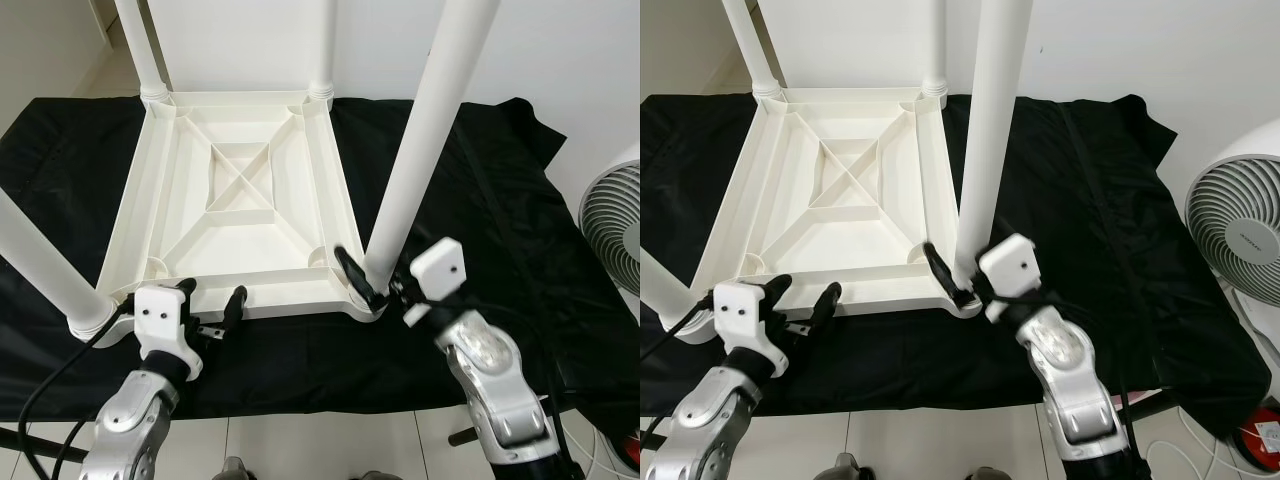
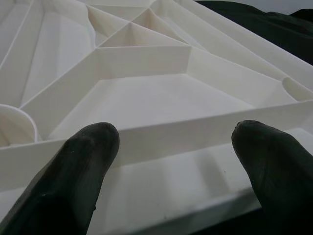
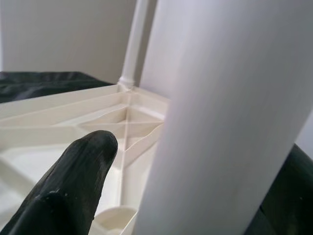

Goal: Building children table

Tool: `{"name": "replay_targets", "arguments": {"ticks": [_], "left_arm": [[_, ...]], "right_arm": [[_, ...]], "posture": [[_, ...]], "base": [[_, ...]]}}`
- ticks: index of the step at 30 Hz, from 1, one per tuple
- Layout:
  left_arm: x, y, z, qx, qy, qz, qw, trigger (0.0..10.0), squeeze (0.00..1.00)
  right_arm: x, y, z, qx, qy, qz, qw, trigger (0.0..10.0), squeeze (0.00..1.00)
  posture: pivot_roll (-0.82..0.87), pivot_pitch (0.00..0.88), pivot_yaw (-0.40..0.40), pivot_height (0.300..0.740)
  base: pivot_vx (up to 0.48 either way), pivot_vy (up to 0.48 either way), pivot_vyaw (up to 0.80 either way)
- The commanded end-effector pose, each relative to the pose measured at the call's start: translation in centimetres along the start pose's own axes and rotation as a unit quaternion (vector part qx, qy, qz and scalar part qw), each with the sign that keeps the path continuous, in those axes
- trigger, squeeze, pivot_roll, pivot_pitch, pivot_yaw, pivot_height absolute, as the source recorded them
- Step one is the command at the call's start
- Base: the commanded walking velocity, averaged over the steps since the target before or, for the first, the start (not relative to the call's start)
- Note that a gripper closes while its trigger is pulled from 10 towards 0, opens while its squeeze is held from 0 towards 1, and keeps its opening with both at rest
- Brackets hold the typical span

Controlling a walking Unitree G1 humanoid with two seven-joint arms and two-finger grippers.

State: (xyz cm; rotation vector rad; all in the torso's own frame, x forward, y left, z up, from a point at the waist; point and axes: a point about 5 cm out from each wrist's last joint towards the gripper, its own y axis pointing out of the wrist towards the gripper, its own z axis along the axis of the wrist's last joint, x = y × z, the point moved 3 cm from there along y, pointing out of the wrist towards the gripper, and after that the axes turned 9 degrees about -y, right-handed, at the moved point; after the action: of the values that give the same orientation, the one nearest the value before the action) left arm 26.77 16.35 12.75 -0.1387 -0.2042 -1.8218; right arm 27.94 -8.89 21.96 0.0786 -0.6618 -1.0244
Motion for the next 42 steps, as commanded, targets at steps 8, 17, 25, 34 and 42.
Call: {"name": "replay_targets", "arguments": {"ticks": [8,17,25,34,42], "left_arm": [[-2.4,1.9,1.5,0.021,0.015,0.061,0.998,10.0,0.00],[-4.0,3.5,2.2,0.030,0.013,0.095,0.995,10.0,0.00],[-3.9,4.2,2.5,0.038,0.010,0.099,0.994,10.0,0.00],[-3.3,4.9,2.7,0.050,-0.005,0.099,0.994,10.0,0.00],[-3.2,5.2,2.3,0.044,-0.009,0.105,0.993,10.0,0.00]], "right_arm": [[1.3,1.2,2.1,0.019,0.020,-0.067,0.997,10.0,0.00],[1.2,1.5,2.7,0.008,0.026,-0.079,0.996,9.7,0.00],[0.5,1.8,2.6,-0.006,0.026,-0.072,0.997,5.0,0.00],[0.4,1.7,1.2,-0.050,0.023,-0.077,0.996,9.4,0.00],[0.1,1.9,0.6,-0.072,0.025,-0.073,0.994,3.3,0.00]], "posture": [[-0.05,0.107,-0.012,0.740],[-0.07,0.088,-0.005,0.740],[-0.07,0.079,-0.003,0.740],[-0.07,0.082,-0.006,0.740],[-0.07,0.083,-0.010,0.740]], "base": [[0.000,0.000,0.00],[0.000,0.000,0.00],[0.000,0.000,0.00],[0.000,0.000,0.00],[0.000,0.000,0.00]]}}
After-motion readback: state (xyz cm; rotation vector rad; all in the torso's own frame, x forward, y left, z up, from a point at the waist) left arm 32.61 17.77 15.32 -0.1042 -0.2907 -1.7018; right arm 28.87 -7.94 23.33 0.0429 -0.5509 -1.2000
